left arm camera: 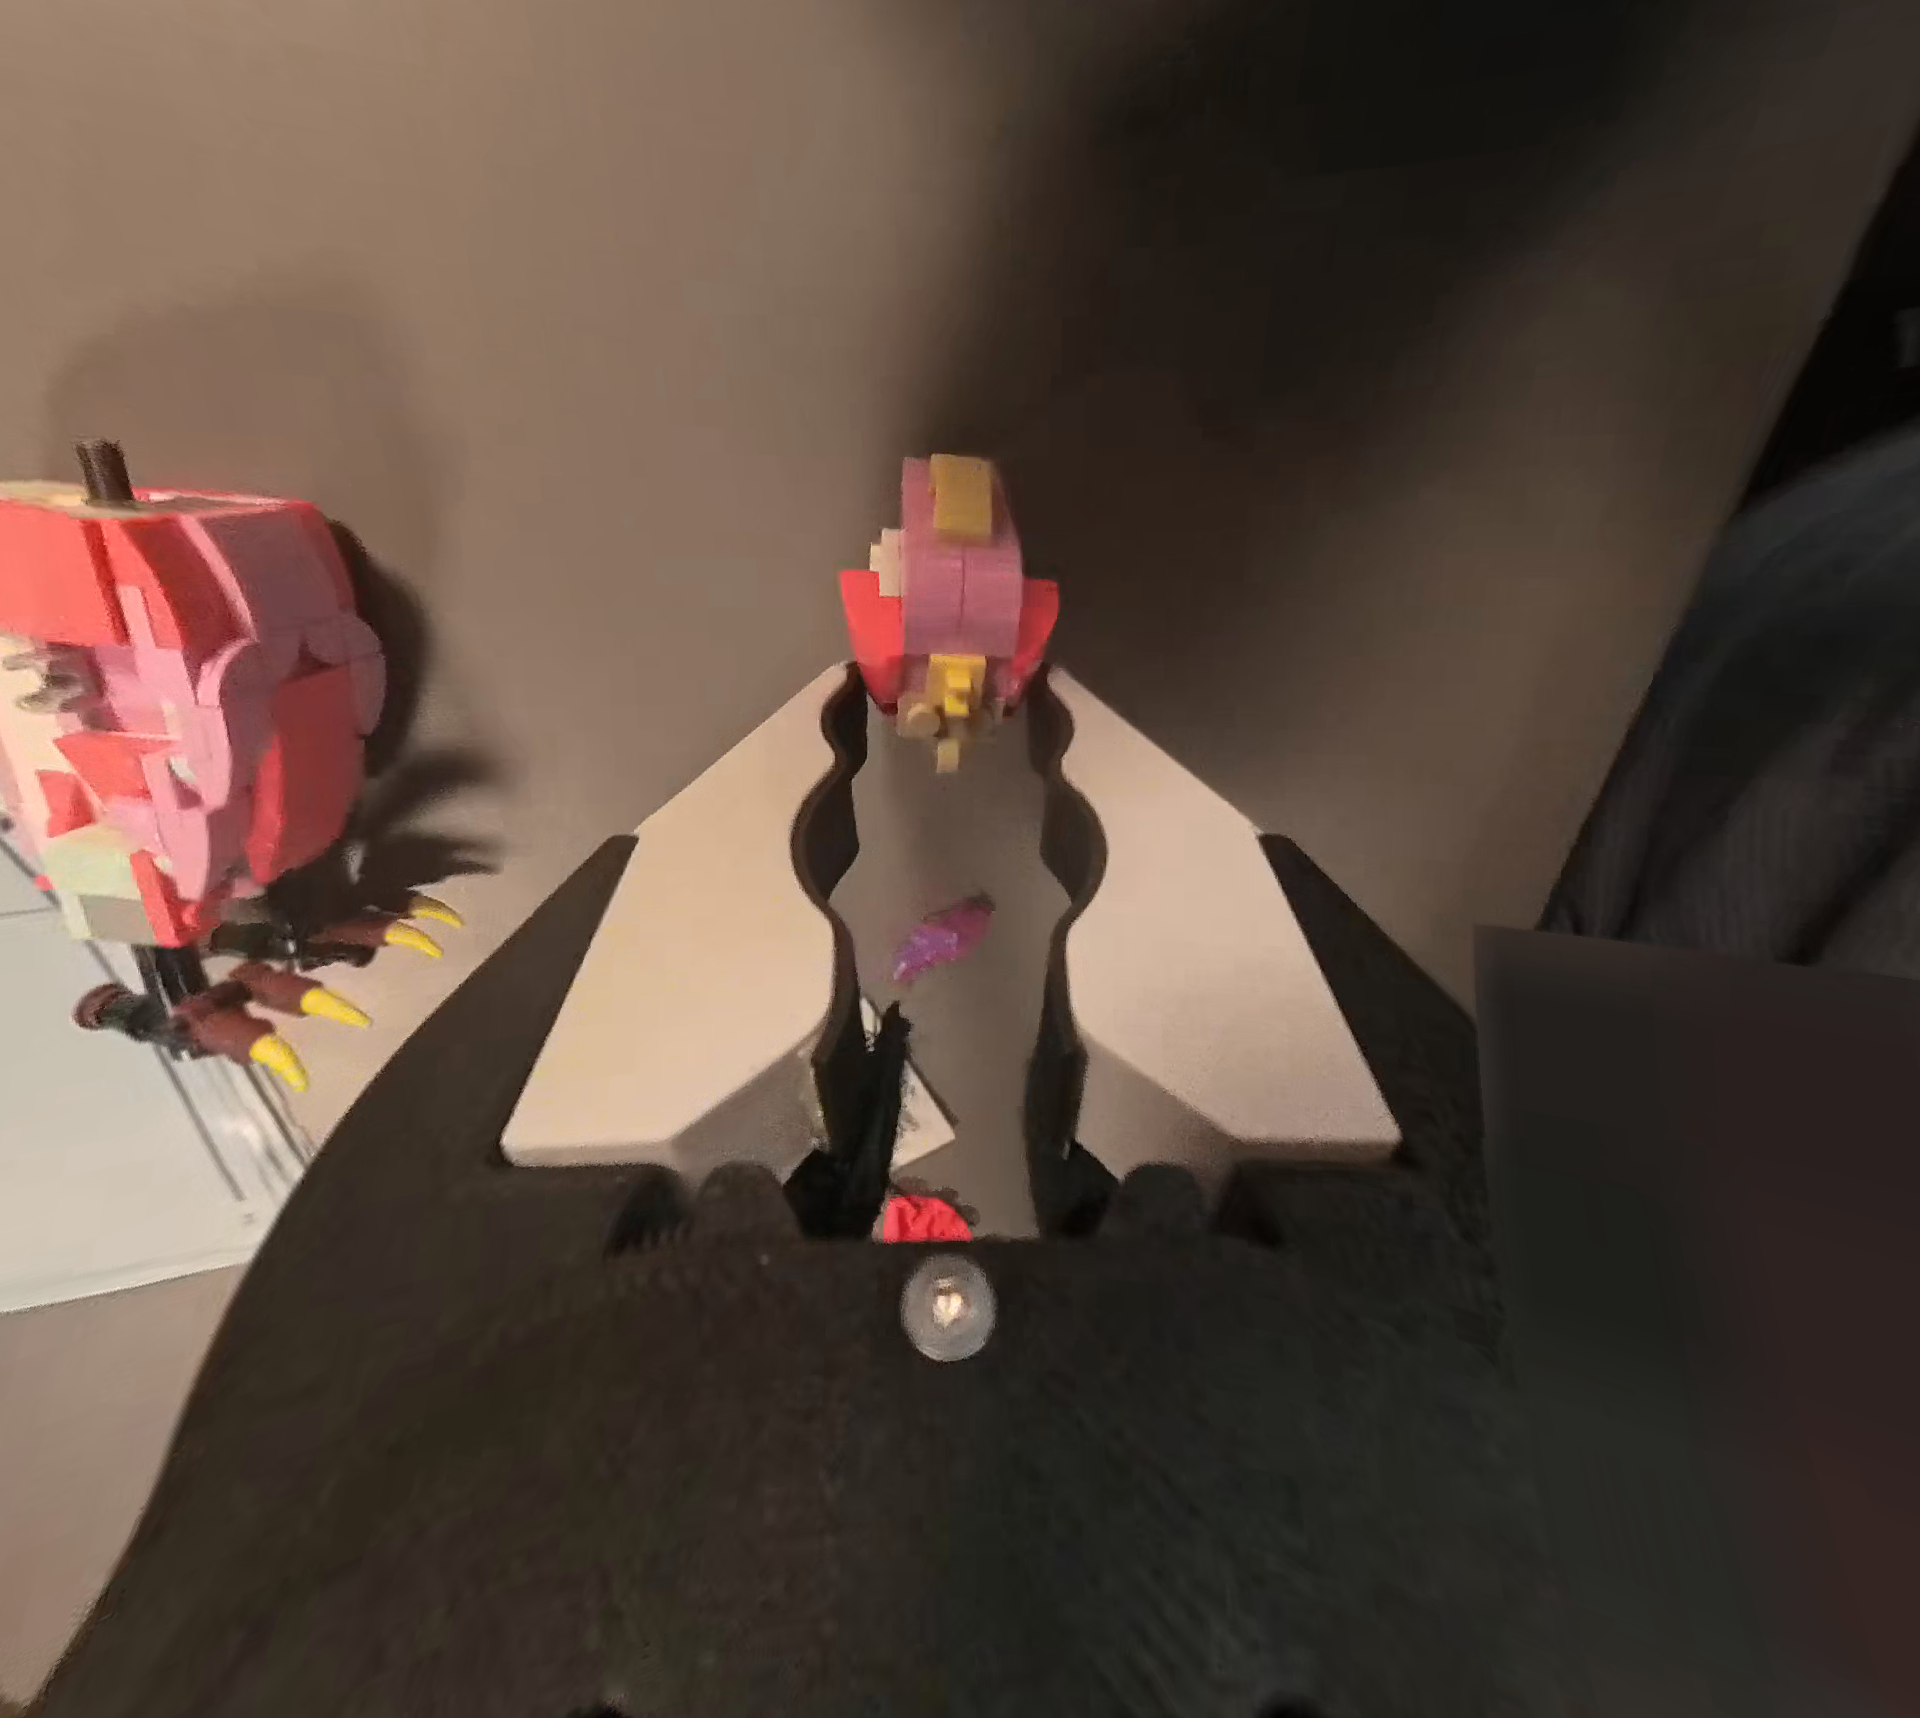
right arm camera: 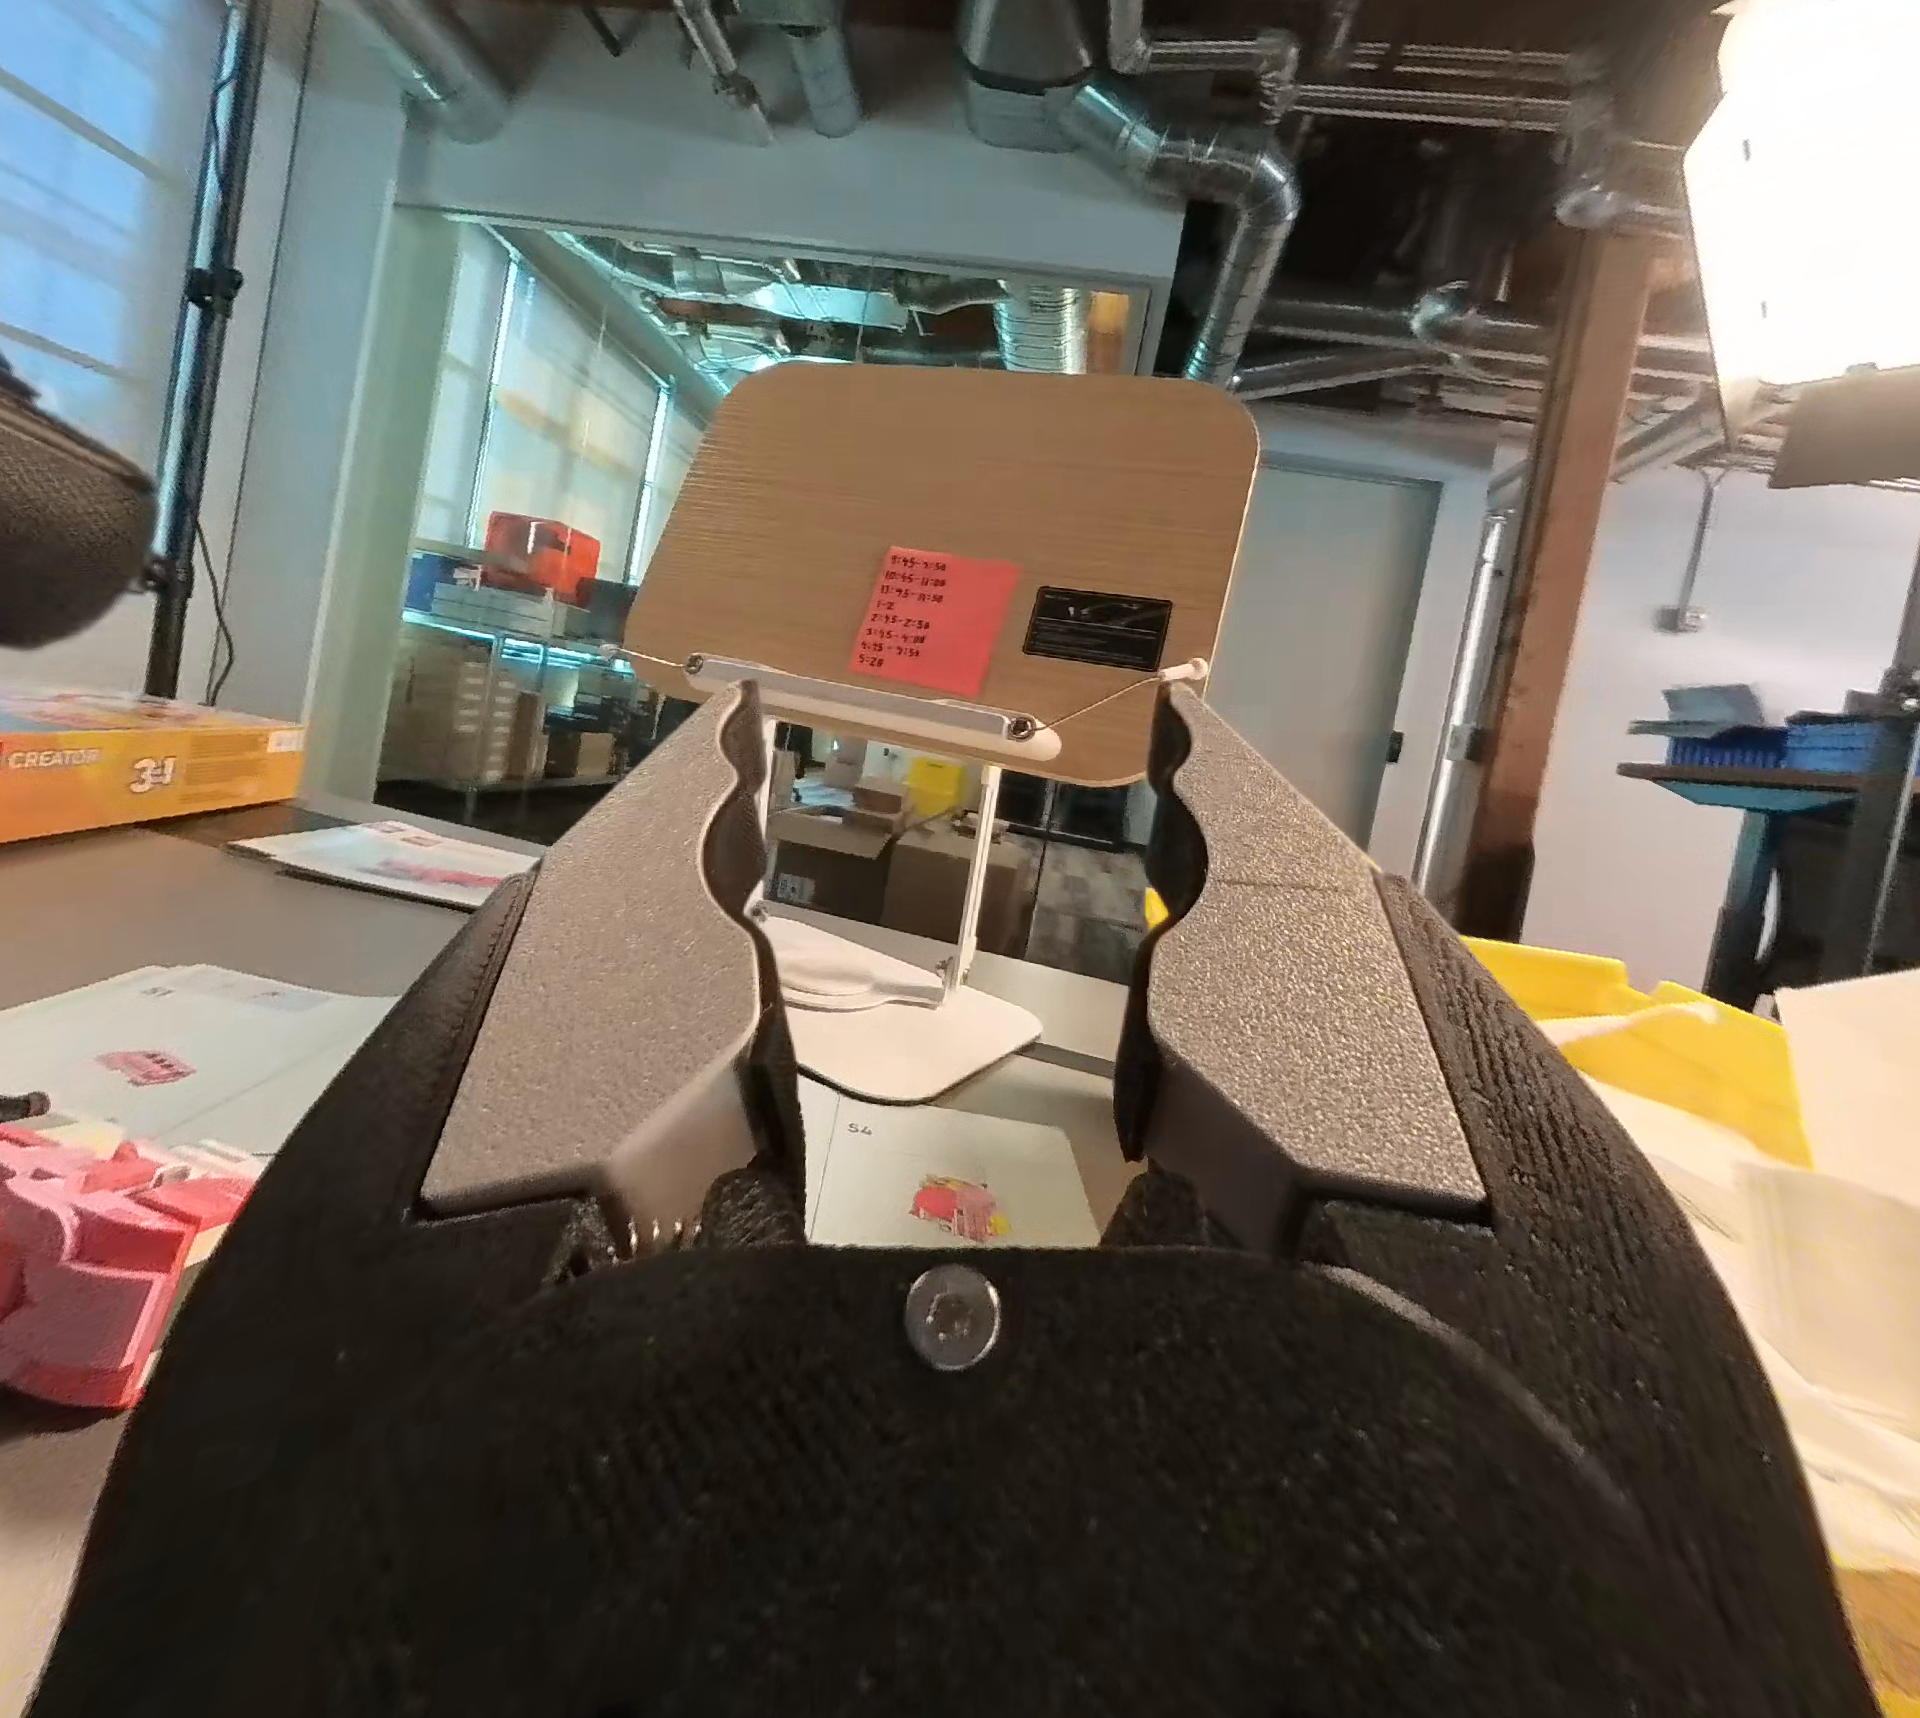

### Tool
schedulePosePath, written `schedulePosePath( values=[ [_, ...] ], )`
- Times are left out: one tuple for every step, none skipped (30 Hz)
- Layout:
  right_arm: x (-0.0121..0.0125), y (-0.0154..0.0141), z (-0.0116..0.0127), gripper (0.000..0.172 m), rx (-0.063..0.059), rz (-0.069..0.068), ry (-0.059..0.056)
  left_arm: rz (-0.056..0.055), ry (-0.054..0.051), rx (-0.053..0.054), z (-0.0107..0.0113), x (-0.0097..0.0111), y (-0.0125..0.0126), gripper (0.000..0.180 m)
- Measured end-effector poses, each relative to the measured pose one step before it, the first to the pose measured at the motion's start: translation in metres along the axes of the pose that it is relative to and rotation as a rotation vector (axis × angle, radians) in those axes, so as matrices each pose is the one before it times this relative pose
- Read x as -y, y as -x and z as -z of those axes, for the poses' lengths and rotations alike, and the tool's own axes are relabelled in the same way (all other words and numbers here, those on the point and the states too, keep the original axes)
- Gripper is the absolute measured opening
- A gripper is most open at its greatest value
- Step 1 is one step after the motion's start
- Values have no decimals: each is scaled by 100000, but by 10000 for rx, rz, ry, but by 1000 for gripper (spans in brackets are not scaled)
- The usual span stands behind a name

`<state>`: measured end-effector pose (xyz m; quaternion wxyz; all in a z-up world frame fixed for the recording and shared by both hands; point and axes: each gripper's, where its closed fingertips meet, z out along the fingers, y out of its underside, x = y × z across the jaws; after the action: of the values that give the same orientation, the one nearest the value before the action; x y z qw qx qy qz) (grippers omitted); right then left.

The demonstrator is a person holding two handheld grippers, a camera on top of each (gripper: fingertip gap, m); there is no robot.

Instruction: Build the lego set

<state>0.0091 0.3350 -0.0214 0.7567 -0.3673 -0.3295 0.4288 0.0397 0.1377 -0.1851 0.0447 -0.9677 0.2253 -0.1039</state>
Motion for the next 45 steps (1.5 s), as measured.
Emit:
schedulePosePath(
  values=[
    [-19,16,-49,74,39,-6,-5,-13,66,115,-210,163,130,30],
    [-31,9,-50,74,18,13,6,-9,32,10,-184,163,-11,29],
    [-85,-49,-52,73,-45,58,49,-6,-54,17,-177,235,-10,29],
    [-129,-91,-60,72,-89,81,75,13,-119,6,-131,292,-7,29],
    [-40,-67,-28,71,-60,42,38,24,-116,-26,-115,221,-84,30],
    [64,-27,11,71,-17,-15,-14,32,-78,-10,-131,84,-87,30],
    [108,-57,30,71,-18,-29,-43,44,-25,-10,-132,-88,-109,32],
    [169,-133,48,71,-45,-11,-60,26,-172,-30,46,32,-199,37],
    [240,-181,60,71,-49,11,-78,51,-148,-71,90,-171,-259,47],
    [323,-203,71,71,-48,52,-105,50,-258,-73,231,-186,-204,52],
    [412,-257,86,71,-57,106,-127,112,-421,-44,407,-110,-87,60],
    [462,-301,84,70,-49,151,-135,186,-575,-63,608,-23,5,65],
    [493,-406,81,70,-66,208,-136,209,-738,-25,738,181,204,69],
    [442,-554,107,69,-118,252,-122,98,-855,61,791,423,437,74],
    [234,-674,115,69,-153,248,-66,59,-864,193,781,561,728,74],
    [-54,-692,102,68,-177,200,14,137,-799,294,693,753,1013,72],
    [-266,-661,92,67,-186,78,70,172,-773,384,544,1144,1196,71],
    [-364,-555,59,65,-145,-97,104,187,-768,392,298,1528,1170,68],
    [-385,-370,44,60,-55,-267,134,225,-793,385,-9,1868,1080,58],
    [-264,-211,21,57,9,-356,101,649,-837,718,-285,2068,1544,35],
    [-102,-241,25,56,-32,-299,27,857,-511,325,-700,1702,946,23],
    [-16,-249,49,55,-62,-143,-11,531,69,-354,-1110,957,-162,17],
    [-14,-236,37,54,-63,-26,1,11,441,-196,-1401,406,-21,11],
    [-42,-170,16,54,-47,3,20,-527,386,441,-1515,406,838,10],
    [-42,-105,6,54,-15,-19,17,-791,368,702,-1516,340,1150,9],
    [-26,-42,2,54,-4,-24,11,-754,442,397,-1566,158,662,9],
    [-46,-18,-3,53,-2,-3,15,-445,566,-22,-1503,-59,66,12],
    [-63,5,-5,53,3,0,19,-223,457,-278,-1328,121,-277,17],
    [-61,2,-10,53,7,-18,20,-180,238,-306,-1105,348,-280,21],
    [-80,-31,-15,53,1,-38,26,-103,238,-218,-962,247,-65,25],
    [-60,-66,-2,52,-14,-54,19,-49,333,-114,-829,14,157,28],
    [-17,-70,-1,52,-18,-61,3,-31,348,-90,-691,-113,203,30],
    [-13,-58,-3,52,-8,-60,0,-4,274,-159,-545,-103,78,31],
    [-4,-28,-7,52,3,-51,8,25,177,-127,-399,-22,76,31],
    [-32,-10,-11,52,12,-42,16,-9,128,-98,-289,-34,75,28],
    [-61,-4,-12,52,12,-35,19,18,143,-46,-228,-94,126,25],
    [-57,15,-23,52,10,-27,21,15,148,-33,-197,-128,105,23],
    [-71,33,-9,52,21,-18,28,-2,65,-10,-112,-11,83,21],
    [-71,34,-23,52,16,-4,30,-25,-17,44,21,125,144,21],
    [-47,25,-21,52,13,7,25,-8,43,60,28,45,162,21],
    [-29,36,-15,52,17,4,18,-33,47,78,14,22,154,21],
    [-30,37,-20,52,18,-8,16,-45,89,103,-37,-57,174,22],
    [-28,16,-17,52,11,-13,15,-53,117,113,-66,-106,187,23],
    [-23,7,-4,51,3,-10,11,-67,62,103,-25,-35,138,23],
    [-18,-6,-13,51,-2,-14,11,-60,14,109,-8,18,113,26]
  ],
)
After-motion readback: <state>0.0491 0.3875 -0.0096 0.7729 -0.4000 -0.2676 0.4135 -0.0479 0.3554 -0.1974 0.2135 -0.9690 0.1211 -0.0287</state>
